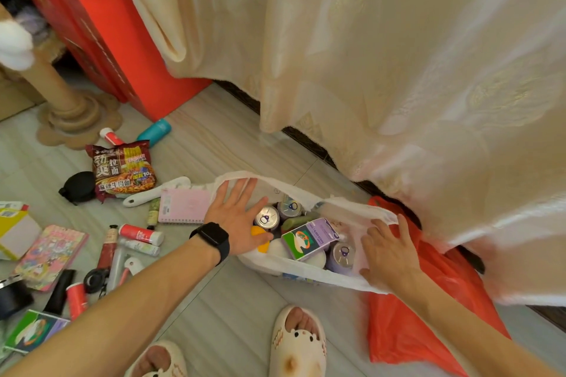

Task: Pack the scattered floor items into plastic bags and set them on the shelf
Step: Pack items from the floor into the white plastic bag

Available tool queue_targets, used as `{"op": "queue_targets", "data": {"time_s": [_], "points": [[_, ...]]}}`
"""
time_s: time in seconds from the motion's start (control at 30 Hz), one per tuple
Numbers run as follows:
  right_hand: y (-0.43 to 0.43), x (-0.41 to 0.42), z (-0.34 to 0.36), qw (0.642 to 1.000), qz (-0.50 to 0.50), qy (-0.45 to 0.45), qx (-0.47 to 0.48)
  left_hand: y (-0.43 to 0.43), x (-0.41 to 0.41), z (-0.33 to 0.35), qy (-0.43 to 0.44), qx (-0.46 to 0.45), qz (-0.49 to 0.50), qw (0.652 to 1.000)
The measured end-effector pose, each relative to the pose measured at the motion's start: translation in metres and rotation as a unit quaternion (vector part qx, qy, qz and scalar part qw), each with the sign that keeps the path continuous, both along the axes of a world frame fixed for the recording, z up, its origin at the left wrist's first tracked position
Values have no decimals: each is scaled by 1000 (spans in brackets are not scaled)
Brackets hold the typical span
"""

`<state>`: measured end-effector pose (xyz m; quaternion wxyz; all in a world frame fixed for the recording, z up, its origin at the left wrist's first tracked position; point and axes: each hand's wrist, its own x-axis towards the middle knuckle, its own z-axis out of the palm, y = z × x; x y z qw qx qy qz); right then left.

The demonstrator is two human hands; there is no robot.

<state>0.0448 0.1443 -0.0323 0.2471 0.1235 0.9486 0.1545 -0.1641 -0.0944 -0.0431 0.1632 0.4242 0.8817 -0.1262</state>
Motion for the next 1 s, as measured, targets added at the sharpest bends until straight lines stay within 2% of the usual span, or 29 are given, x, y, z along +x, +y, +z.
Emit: {"op": "queue_targets", "data": {"time_s": [0.07,0.17,0.33,0.4,0.47,0.57,0.63,0.7,0.8,0.93,1.0], "points": [[-1,-12,0,999,-13,27,-26,3,-8,-2,6,14,-34,999],[12,-24,-5,997,-16,58,-57,2,-18,-3,8,-12,-90,996],[28,-37,0,995,-41,36,-85,-3,-12,-12,-27,4,-114,993],[20,-41,13,990,-61,56,-114,-6,-8,-4,-42,28,-118,992],[3,-40,28,979,-66,124,-147,-12,1,13,-52,85,-115,988],[-40,-36,46,949,-18,254,-184,-40,25,34,-44,257,-80,962],[-77,-38,54,922,20,298,-246,-71,43,38,-28,348,-26,937],[-120,-43,59,894,65,316,-312,-104,56,31,-13,390,60,919],[-179,-53,55,877,119,277,-375,-155,68,7,-33,341,211,916],[-237,-69,41,907,150,119,-376,-220,79,-29,-82,167,357,915],[-258,-80,23,917,177,37,-356,-250,86,-42,-92,122,416,897]]}}
